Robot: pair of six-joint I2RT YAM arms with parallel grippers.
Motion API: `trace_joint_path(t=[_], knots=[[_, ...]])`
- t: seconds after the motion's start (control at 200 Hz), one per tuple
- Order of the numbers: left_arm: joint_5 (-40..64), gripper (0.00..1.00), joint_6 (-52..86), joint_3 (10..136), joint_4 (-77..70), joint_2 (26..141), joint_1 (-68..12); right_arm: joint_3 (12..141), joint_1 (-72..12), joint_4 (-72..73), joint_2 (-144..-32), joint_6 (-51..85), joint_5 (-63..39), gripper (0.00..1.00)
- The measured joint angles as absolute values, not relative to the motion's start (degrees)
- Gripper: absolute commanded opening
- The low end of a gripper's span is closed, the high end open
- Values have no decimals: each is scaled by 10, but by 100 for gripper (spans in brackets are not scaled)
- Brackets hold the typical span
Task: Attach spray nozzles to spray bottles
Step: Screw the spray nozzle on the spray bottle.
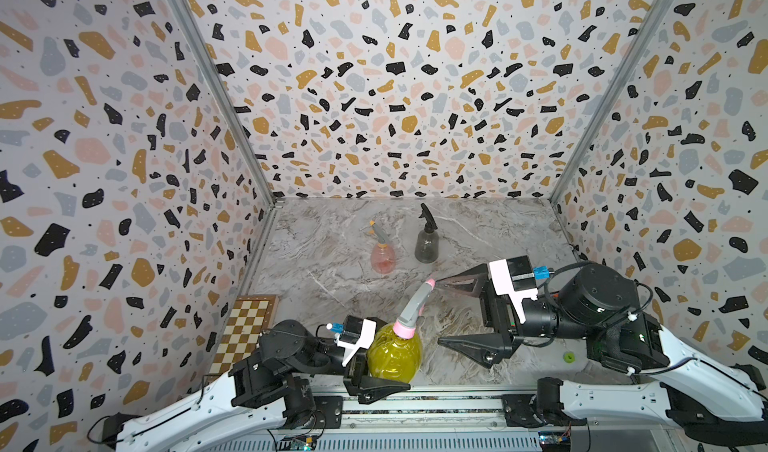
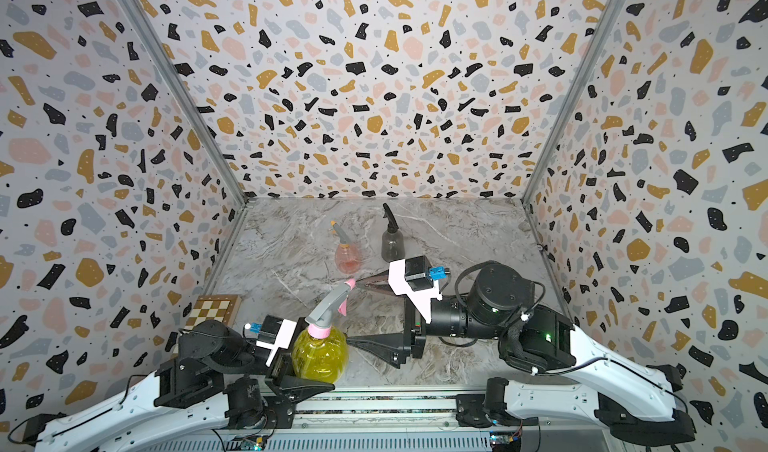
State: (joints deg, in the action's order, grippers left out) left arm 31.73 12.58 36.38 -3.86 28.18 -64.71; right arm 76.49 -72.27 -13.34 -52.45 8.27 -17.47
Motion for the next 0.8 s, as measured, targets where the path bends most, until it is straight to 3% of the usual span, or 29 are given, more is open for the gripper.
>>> trace_joint_path(t=[0.255, 0.476, 0.636, 0.801], knots=[[336, 0, 126, 364, -39, 280, -647, 754, -689, -130, -529, 88, -190, 90], [337, 0, 128, 364, -43, 272, -647, 728, -661, -100, -517, 103, -269, 87], [335, 0, 129, 364, -43, 280, -647, 728, -661, -79, -535, 111, -327, 81], [327, 0, 130, 364, -42, 284, -647, 728, -661, -68, -558, 121, -358, 66]])
